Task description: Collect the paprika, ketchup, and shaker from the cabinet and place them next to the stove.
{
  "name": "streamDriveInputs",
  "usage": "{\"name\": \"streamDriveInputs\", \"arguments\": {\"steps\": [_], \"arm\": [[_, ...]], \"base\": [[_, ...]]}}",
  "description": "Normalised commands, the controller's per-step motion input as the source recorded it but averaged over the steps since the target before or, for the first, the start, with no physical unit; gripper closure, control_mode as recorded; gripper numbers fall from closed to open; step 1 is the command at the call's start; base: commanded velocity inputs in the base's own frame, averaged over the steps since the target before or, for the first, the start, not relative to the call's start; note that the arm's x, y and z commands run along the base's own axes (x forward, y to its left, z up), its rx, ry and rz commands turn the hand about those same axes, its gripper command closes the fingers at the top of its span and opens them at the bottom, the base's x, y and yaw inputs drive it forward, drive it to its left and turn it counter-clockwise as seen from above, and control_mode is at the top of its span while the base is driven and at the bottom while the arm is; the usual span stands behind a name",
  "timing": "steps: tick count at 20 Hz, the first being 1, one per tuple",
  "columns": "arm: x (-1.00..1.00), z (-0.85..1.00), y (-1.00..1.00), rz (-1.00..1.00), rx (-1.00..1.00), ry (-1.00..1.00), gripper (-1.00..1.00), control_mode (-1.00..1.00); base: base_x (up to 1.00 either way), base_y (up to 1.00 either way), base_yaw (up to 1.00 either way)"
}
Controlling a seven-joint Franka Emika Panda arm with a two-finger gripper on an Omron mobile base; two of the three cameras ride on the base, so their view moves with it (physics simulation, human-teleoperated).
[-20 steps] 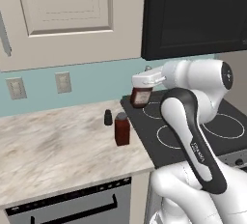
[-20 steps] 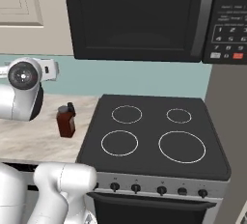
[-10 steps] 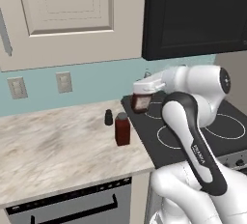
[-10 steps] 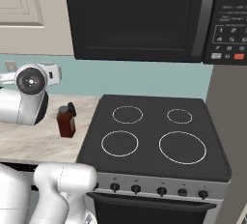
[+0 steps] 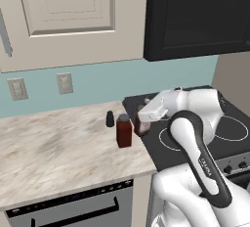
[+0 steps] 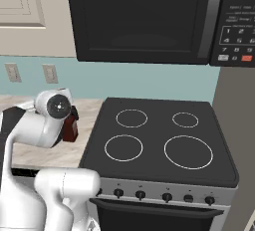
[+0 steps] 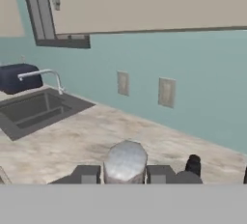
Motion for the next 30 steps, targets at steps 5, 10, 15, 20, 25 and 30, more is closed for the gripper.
{"name": "streamDriveInputs", "arguments": {"steps": [5,10,15,20,25,30], "arm": [[0.02,-0.81,0.01,0.18,-0.08,0.0,1.0,-1.0],[0.11,-0.7,0.0,0.15,-0.09,0.0,1.0,-1.0],[0.09,-0.67,0.0,0.17,-0.06,-0.01,1.0,-1.0],[0.1,-0.67,0.0,0.2,0.0,-0.07,1.0,-1.0],[0.18,-0.58,0.0,0.26,0.0,-0.06,1.0,-1.0],[0.15,-0.35,0.0,0.2,0.0,-0.03,1.0,-1.0]], "base": [[0.0,0.0,0.0],[0.0,0.0,0.0],[0.0,0.0,0.0],[0.0,0.0,0.0],[0.0,0.0,0.0],[0.0,0.0,0.0]]}}
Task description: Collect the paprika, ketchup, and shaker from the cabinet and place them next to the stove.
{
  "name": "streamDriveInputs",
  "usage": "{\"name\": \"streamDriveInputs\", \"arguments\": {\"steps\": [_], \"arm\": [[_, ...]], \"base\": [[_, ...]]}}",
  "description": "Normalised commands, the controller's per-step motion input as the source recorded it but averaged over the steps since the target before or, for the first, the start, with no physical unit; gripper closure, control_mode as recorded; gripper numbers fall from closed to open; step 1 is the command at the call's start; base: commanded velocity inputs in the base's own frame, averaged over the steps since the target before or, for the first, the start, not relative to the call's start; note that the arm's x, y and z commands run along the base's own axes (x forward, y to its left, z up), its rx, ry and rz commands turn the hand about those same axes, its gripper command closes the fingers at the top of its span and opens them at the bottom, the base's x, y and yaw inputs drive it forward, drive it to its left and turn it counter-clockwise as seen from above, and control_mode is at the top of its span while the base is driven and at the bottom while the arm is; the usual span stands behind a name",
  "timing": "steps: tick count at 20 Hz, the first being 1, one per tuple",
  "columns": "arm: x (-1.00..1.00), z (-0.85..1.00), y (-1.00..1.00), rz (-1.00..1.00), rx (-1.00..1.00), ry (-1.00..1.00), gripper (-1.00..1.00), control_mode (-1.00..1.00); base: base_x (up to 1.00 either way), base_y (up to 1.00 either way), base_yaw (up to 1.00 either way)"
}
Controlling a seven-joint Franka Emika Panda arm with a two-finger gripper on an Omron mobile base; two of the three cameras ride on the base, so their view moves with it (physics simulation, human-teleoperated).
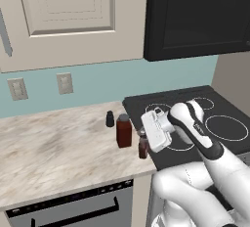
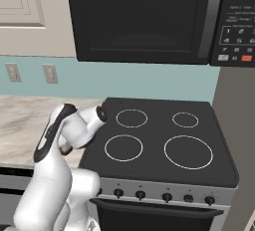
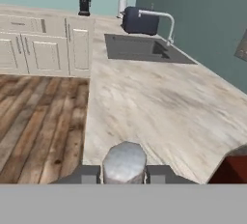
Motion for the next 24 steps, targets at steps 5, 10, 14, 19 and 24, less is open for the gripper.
{"name": "streamDriveInputs", "arguments": {"steps": [5,10,14,19,24], "arm": [[0.13,-0.34,-0.01,0.18,0.03,-0.05,1.0,-1.0],[0.12,-0.24,-0.02,0.15,0.08,-0.03,1.0,-1.0],[0.13,-0.14,0.0,0.11,0.09,-0.01,1.0,-1.0],[0.17,-0.18,-0.01,0.1,0.08,0.0,1.0,-1.0],[0.06,-0.14,-0.04,0.03,0.01,0.0,1.0,-1.0]], "base": [[0.0,0.0,0.0],[0.0,0.0,0.0],[0.0,0.0,0.0],[0.0,0.0,0.0],[0.0,0.0,0.0]]}}
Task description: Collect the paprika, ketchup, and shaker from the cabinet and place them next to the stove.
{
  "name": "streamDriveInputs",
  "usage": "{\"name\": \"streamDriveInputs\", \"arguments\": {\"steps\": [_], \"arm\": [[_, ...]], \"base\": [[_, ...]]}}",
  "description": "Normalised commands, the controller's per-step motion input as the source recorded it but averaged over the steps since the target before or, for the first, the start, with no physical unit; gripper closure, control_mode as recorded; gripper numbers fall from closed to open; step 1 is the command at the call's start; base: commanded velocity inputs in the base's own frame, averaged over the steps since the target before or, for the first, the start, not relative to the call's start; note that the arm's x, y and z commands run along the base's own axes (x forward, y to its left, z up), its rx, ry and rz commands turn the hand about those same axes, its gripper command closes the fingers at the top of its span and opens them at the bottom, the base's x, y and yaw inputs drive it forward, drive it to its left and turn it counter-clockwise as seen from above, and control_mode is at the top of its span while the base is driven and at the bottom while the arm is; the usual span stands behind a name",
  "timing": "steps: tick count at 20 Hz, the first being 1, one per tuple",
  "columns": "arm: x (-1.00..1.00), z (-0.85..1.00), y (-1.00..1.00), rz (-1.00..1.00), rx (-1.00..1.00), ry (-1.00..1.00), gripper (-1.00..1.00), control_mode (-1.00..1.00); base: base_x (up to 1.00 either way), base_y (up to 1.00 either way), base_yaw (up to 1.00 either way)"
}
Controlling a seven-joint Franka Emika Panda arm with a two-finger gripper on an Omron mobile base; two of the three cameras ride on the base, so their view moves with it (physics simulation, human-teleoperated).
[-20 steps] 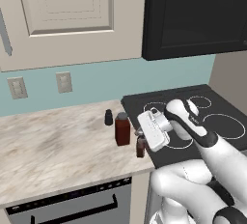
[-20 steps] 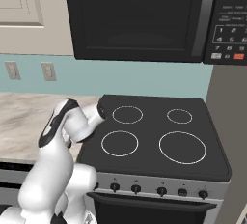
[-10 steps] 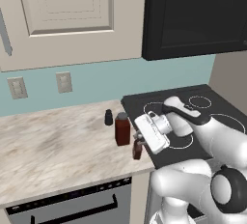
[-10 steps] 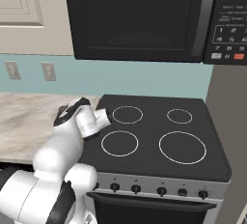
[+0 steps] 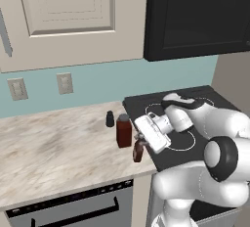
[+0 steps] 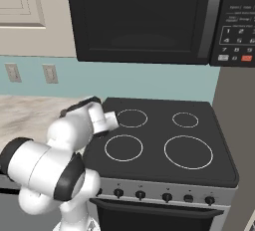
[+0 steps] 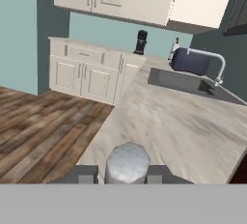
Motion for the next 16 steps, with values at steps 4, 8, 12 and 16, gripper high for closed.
{"name": "streamDriveInputs", "arguments": {"steps": [4,8,12,16], "arm": [[0.0,-0.11,-0.02,0.0,0.0,0.0,1.0,-1.0],[-0.09,-0.1,0.0,0.0,0.0,-0.02,1.0,-1.0],[-0.26,-0.07,0.0,-0.01,0.0,-0.04,1.0,-1.0],[-0.31,-0.05,0.0,-0.02,0.0,-0.02,1.0,-1.0]], "base": [[0.0,0.0,0.0],[0.0,0.0,0.0],[0.0,0.0,0.0],[0.0,0.0,0.0]]}}
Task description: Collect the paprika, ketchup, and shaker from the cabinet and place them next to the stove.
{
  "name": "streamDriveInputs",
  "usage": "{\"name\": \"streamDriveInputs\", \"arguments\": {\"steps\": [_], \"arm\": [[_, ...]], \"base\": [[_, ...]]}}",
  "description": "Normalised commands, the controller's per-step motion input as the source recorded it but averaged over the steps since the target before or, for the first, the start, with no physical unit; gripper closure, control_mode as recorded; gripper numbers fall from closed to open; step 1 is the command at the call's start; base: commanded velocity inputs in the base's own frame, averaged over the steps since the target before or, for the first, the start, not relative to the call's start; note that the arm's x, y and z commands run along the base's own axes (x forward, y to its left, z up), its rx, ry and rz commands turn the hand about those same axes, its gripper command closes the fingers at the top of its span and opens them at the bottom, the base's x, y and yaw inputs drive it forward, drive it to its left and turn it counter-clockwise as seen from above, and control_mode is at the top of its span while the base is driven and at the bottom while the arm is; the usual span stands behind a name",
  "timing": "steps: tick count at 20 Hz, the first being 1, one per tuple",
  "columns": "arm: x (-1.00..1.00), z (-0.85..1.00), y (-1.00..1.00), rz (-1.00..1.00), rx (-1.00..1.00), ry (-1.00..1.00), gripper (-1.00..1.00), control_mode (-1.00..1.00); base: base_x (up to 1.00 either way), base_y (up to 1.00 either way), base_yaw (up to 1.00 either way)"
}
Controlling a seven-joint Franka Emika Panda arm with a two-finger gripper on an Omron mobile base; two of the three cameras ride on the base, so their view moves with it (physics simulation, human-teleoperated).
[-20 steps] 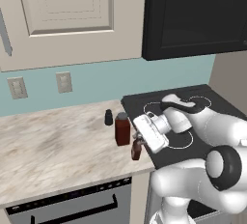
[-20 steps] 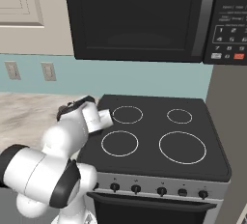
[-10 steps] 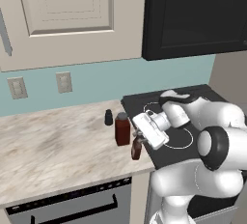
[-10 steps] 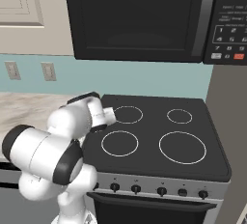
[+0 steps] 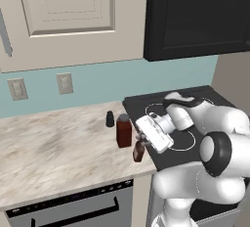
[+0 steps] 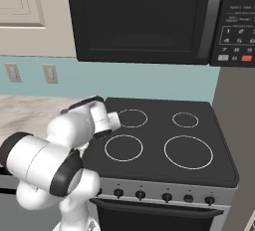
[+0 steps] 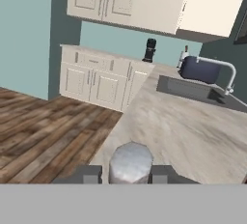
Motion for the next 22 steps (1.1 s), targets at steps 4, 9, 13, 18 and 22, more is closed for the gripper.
{"name": "streamDriveInputs", "arguments": {"steps": [4,9,13,18,22], "arm": [[-0.43,-0.11,-0.02,-0.01,0.0,-0.01,-1.0,-1.0],[-0.18,0.0,0.0,-0.04,0.0,-0.01,-1.0,-1.0],[0.0,0.0,0.0,-0.02,0.0,0.0,-1.0,-1.0],[0.14,0.0,0.0,0.0,0.0,0.0,-1.0,-1.0],[0.16,0.0,0.0,0.0,0.0,0.0,-1.0,-1.0]], "base": [[0.0,0.0,0.0],[0.0,0.0,0.0],[0.0,0.0,0.0],[0.0,0.0,0.0],[0.0,0.0,0.0]]}}
